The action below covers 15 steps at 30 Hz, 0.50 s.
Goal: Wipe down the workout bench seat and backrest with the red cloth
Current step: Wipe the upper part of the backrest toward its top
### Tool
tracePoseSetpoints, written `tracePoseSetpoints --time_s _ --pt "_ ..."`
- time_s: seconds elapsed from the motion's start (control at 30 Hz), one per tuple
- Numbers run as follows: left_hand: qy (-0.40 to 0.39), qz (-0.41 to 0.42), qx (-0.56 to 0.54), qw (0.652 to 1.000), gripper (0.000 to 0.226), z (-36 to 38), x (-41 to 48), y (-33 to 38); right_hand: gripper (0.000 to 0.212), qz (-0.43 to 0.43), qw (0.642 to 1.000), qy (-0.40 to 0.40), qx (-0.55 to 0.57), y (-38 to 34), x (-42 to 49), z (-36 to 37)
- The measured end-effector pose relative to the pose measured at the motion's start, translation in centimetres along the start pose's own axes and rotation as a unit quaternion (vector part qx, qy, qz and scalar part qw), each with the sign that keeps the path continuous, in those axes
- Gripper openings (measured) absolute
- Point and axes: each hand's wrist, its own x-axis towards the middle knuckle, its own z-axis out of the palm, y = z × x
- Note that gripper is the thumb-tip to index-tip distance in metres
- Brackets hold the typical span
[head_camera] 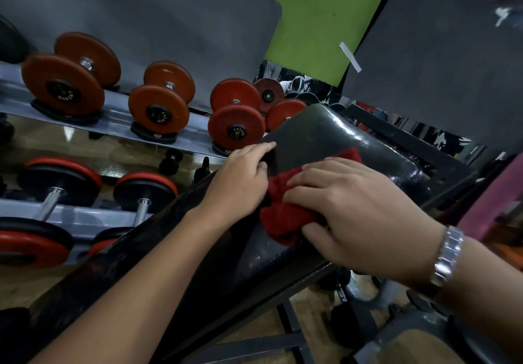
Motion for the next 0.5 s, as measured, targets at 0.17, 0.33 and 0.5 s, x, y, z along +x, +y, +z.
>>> tracePoseSetpoints --time_s 0.17,0.33,0.5 --pt "0.01 0.004 0.013 1.0 0.049 0.1 -0.2 0.1 0.035 0.029 0.998 0.055 -0.022 2.2 -1.1 -0.5" --pt "0.013 -0.001 0.003 1.0 0.049 0.3 0.2 0.0 0.045 0.011 0.997 0.05 -0.057 0.4 -0.8 0.7" --pt "0.012 -0.004 0.002 1.0 0.048 0.2 0.1 0.0 0.042 -0.064 0.994 0.069 -0.047 0.7 -3.0 1.6"
